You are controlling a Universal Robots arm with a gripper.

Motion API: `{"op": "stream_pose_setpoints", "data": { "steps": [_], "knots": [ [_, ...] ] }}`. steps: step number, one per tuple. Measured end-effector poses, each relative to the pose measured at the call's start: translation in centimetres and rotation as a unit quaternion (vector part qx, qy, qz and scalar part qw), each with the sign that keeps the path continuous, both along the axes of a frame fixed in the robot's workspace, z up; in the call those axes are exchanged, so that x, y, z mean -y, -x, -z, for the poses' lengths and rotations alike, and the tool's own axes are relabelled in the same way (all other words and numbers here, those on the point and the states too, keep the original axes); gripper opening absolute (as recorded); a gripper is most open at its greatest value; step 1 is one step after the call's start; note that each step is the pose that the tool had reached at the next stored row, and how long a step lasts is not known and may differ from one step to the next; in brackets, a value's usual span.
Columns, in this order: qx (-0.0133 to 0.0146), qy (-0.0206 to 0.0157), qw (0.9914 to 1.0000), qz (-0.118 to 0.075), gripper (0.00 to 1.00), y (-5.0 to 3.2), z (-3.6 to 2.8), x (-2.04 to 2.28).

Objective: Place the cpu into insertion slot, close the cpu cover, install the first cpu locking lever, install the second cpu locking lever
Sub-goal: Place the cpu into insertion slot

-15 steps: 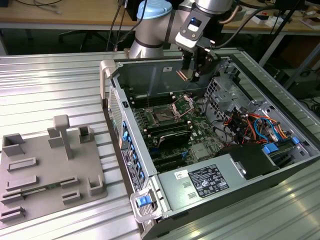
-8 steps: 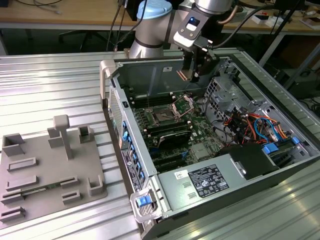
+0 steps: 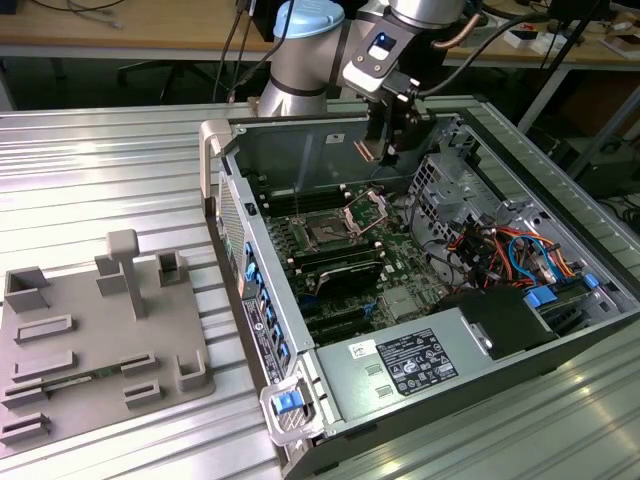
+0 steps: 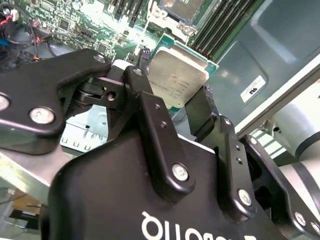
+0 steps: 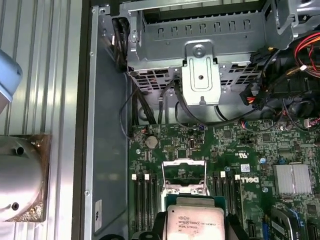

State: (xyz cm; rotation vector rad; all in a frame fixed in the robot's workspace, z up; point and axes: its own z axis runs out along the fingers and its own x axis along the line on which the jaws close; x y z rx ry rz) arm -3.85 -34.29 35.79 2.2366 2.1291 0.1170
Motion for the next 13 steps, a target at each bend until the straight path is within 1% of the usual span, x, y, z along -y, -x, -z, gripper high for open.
{"op": "stream_pose_setpoints", "data": {
  "steps": [1,2,3,13],
  "knots": [
    [0.0,-0.0001,0.99999,0.005,0.55,0.0,0.02,0.0],
    [0.0,0.0001,0.99983,0.018,0.55,0.0,0.06,0.0],
    [-0.0001,0.0,0.99975,0.022,0.55,0.01,0.13,0.07],
    [0.0,0.0,0.99965,0.026,0.55,0.01,0.56,0.61]
  ]
}}
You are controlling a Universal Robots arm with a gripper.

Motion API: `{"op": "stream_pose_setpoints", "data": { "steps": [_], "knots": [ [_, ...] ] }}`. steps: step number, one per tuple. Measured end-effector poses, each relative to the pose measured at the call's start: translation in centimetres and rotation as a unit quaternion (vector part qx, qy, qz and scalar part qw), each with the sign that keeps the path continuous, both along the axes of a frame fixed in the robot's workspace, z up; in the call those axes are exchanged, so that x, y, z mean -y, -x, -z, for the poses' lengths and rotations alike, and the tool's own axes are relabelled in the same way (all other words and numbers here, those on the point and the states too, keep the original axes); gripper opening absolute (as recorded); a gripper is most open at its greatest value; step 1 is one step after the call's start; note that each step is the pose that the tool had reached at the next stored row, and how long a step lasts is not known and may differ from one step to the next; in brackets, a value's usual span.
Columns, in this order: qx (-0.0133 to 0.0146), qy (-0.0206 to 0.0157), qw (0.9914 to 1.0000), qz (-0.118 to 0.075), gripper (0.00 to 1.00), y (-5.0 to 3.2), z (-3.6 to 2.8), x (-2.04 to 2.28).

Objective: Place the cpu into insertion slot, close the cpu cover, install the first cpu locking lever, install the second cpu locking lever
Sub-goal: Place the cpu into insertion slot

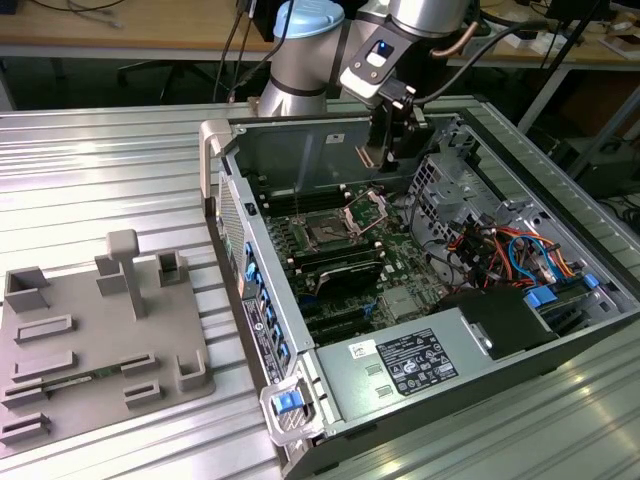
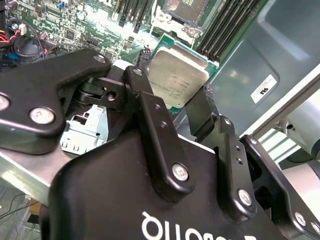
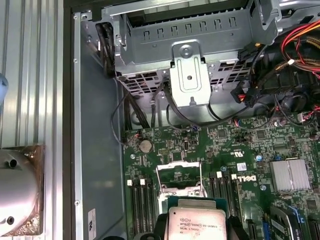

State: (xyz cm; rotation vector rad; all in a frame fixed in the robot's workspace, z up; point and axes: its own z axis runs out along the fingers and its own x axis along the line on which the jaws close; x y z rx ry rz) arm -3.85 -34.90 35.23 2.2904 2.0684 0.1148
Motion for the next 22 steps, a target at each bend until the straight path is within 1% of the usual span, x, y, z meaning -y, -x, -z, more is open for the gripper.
{"op": "stream_pose_setpoints", "data": {
  "steps": [12,22],
  "knots": [
    [0.0,0.0001,1.0,0.001,0.55,-0.01,0.05,0.01],
    [0.0,0.0001,1.0,0.001,0.55,-0.01,0.73,0.04]
  ]
}}
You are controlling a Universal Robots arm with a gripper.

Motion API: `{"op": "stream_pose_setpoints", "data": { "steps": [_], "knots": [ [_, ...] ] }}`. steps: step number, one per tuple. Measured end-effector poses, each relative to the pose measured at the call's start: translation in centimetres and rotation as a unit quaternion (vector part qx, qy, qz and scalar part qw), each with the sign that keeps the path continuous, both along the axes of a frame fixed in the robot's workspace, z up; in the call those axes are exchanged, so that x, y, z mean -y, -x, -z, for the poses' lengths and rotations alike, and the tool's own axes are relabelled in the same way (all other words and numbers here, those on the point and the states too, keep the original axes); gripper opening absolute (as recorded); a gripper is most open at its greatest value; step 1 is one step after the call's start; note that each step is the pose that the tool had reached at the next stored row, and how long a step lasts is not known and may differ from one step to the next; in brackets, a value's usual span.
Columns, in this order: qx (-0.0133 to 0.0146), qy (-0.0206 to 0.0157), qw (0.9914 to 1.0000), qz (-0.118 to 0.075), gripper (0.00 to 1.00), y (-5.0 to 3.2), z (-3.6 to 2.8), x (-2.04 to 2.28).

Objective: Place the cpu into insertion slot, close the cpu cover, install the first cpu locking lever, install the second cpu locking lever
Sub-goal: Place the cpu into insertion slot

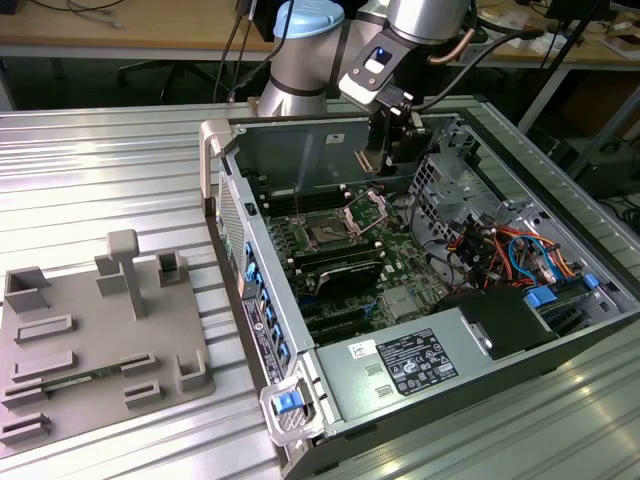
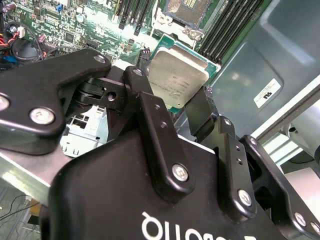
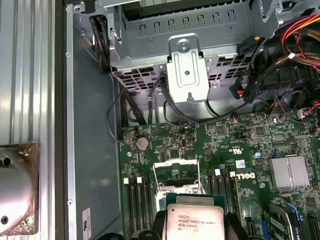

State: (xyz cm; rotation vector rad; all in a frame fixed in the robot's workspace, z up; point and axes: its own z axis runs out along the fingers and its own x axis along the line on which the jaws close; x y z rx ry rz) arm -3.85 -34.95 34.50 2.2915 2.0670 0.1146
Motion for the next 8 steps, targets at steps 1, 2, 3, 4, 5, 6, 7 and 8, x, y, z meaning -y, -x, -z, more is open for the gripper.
{"op": "stream_pose_setpoints", "data": {
  "steps": [1,2,3,4,5,6,7,8],
  "knots": [
    [0.0,0.0001,1.0,0.0,0.55,0.0,0.03,0.0],
    [0.0,0.0,1.0,0.0,0.55,0.0,0.08,0.0],
    [0.0,0.0,1.0,0.0,0.55,0.0,0.1,0.0],
    [0.0,0.0,1.0,0.0,0.55,0.0,0.12,0.0],
    [-0.0001,0.0001,1.0,0.0,0.55,0.0,0.13,0.0],
    [0.0,0.0,1.0,0.0,0.55,0.0,0.14,0.0],
    [0.0,0.0,1.0,0.0,0.55,0.0,0.14,0.0],
    [0.0,0.0,1.0,0.0,0.55,0.0,0.15,0.0]
  ]
}}
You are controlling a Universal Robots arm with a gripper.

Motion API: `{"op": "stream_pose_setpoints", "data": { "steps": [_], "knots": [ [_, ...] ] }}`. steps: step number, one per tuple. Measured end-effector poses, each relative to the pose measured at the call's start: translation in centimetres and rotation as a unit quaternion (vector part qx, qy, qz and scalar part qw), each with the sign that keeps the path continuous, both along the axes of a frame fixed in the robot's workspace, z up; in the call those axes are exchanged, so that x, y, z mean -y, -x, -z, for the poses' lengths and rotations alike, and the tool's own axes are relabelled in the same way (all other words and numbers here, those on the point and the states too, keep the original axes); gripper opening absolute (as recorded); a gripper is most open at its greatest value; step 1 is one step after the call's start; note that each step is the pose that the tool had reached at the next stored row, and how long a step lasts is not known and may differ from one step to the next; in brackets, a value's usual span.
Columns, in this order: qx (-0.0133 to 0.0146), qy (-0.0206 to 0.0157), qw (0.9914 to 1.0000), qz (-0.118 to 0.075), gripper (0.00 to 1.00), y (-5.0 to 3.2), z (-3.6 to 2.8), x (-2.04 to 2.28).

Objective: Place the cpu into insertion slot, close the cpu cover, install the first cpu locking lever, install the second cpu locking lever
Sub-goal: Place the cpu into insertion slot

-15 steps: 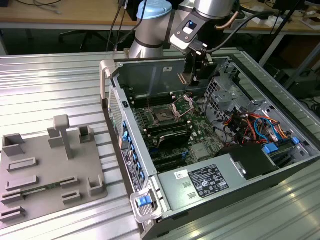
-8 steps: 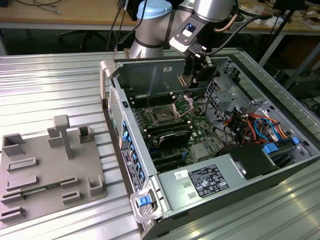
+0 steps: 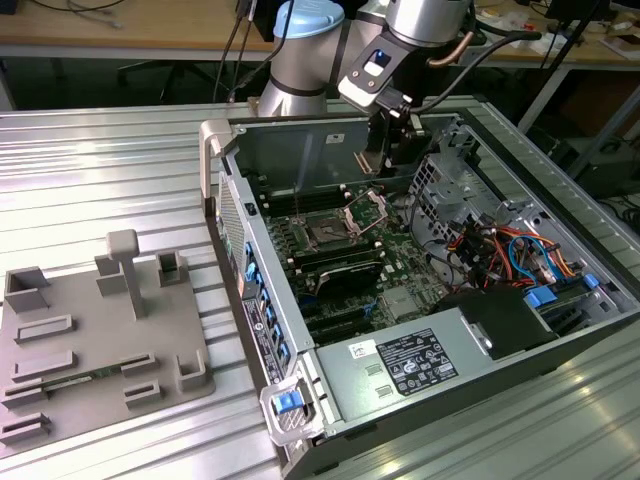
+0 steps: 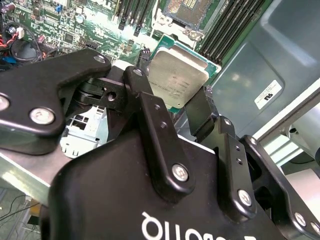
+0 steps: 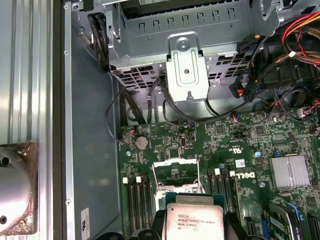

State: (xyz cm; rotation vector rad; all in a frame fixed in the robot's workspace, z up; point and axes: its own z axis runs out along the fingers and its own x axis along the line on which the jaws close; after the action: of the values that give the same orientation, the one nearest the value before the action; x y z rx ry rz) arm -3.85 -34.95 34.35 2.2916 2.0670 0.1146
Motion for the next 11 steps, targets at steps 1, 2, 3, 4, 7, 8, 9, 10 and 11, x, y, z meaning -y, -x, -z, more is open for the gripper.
{"op": "stream_pose_setpoints", "data": {
  "steps": [1,2,3,4,7,8,9,10,11],
  "knots": [
    [0.0,0.0,1.0,0.0,0.55,0.0,0.02,0.0],
    [0.0,-0.0001,1.0,0.0,0.55,0.0,0.05,0.0],
    [0.0,0.0,1.0,0.0,0.55,0.0,0.08,0.0],
    [0.0,0.0,1.0,0.0,0.55,0.0,0.1,0.0],
    [0.0,-0.0001,1.0,0.0,0.55,0.0,0.22,0.0],
    [0.0,0.0,1.0,0.0,0.55,0.0,0.25,0.03],
    [0.0,0.0,1.0,0.0,0.55,-0.01,0.28,0.06],
    [0.0,0.0,1.0,0.0,0.55,0.0,0.34,0.14],
    [0.0,0.0,1.0,0.0,0.55,0.0,0.36,0.15]
  ]
}}
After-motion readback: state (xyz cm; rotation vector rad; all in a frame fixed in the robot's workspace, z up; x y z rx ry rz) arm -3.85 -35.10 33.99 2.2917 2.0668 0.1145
